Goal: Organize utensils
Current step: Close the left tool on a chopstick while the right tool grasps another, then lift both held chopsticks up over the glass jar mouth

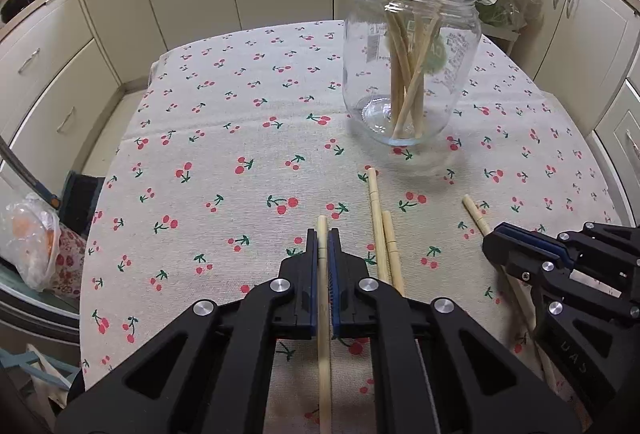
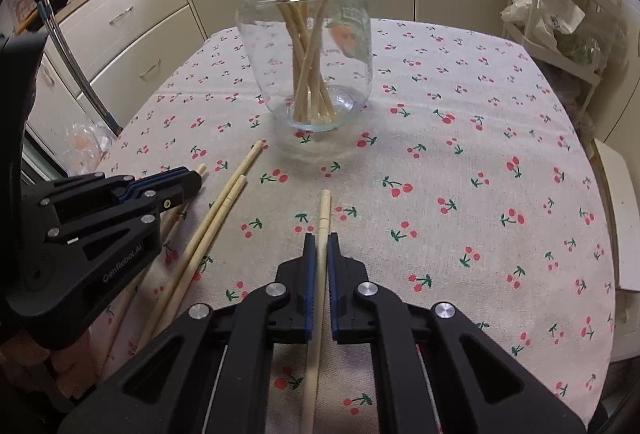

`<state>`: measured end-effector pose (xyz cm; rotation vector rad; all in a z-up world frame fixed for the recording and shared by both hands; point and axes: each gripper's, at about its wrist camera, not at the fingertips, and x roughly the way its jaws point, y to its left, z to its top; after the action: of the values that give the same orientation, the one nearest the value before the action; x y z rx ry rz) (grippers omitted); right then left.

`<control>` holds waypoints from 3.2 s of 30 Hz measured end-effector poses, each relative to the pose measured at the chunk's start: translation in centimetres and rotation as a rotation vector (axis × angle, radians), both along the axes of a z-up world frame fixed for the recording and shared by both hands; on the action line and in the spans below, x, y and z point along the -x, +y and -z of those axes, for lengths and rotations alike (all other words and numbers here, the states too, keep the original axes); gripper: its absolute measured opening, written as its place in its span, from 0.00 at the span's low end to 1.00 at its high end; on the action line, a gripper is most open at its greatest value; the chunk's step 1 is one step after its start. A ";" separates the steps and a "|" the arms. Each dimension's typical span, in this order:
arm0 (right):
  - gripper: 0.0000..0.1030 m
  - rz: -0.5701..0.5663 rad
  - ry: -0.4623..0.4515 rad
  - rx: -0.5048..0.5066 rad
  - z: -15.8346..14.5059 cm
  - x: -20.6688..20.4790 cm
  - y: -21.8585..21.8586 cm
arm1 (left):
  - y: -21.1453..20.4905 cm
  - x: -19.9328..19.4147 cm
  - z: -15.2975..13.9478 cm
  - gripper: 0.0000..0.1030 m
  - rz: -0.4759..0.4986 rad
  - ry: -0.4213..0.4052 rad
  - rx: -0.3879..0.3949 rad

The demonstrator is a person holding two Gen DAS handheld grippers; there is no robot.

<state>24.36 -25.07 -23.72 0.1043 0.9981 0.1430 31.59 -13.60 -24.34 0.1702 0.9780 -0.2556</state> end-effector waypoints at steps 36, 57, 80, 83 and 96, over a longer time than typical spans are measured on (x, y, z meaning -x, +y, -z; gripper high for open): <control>0.06 0.143 -0.360 -0.290 -10.6 6.5 -3.0 | 2.9 5.3 -16.4 0.05 -0.026 -0.423 0.294; 0.06 0.196 -0.596 -0.311 -17.1 2.4 -6.3 | 1.3 -3.3 -21.4 0.05 -0.066 -0.574 0.571; 0.06 0.177 -0.674 -0.279 -19.4 -4.7 -6.3 | -1.5 -8.3 -18.7 0.05 -0.212 -0.728 0.608; 0.06 0.172 -0.651 -0.264 -18.4 -5.4 -5.9 | -1.8 -8.9 -18.2 0.05 -0.235 -0.751 0.602; 0.06 0.156 -0.578 -0.245 -15.3 -6.9 -5.7 | -3.5 -9.3 -15.4 0.05 -0.202 -0.777 0.530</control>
<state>31.30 -30.75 -8.41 0.3436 0.3904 0.1411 40.92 -17.13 -8.93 -0.3015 0.1331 -0.2267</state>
